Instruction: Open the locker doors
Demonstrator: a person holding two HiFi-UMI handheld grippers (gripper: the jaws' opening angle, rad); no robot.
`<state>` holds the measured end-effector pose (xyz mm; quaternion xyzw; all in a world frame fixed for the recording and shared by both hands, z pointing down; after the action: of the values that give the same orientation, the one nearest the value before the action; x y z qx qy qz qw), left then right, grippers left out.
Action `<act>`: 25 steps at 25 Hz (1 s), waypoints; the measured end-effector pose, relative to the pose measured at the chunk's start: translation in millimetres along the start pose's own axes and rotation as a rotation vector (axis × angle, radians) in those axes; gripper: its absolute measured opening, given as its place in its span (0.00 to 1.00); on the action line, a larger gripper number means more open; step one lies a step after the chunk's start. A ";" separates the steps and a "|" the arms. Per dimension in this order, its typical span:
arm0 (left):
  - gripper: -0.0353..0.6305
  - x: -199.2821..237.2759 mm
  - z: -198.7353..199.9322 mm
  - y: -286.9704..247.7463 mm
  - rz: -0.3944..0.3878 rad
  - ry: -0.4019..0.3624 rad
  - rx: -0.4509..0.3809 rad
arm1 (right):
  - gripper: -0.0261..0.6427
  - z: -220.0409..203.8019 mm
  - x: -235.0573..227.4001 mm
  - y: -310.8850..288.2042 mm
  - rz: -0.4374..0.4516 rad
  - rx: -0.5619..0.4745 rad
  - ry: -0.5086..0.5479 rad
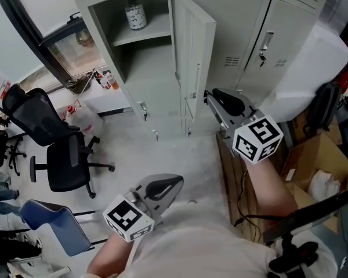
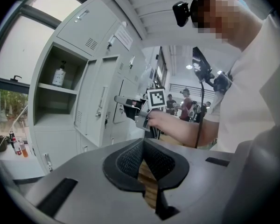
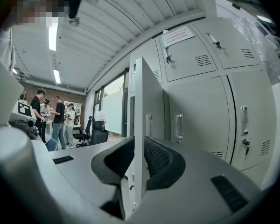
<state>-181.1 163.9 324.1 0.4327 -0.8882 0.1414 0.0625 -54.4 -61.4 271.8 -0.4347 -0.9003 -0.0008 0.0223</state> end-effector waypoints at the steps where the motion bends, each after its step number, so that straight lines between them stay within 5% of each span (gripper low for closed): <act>1: 0.07 -4.2 -1.4 -1.0 0.002 0.005 0.001 | 0.12 -1.4 -0.4 7.3 0.000 0.001 -0.004; 8: 0.07 -27.7 -16.1 -13.0 -0.028 0.035 0.015 | 0.12 -36.7 -1.1 58.6 -0.035 0.058 -0.028; 25: 0.07 -37.7 -30.1 -9.0 -0.258 -0.003 0.003 | 0.11 -100.7 38.3 144.5 -0.256 0.228 -0.050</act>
<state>-151.1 196.1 345.7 0.5436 -0.8250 0.1330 0.0783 38.9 56.3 371.4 -0.3108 -0.9429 0.1094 0.0486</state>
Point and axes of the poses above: the fingertips, and each gripper's own axes: y backward along the fingers, x to its left, z out of its top, the point moved 7 cm from there along y, backward along the fingers, and after that the axes turned 9 degrees about -z, right-handed, at the moved point
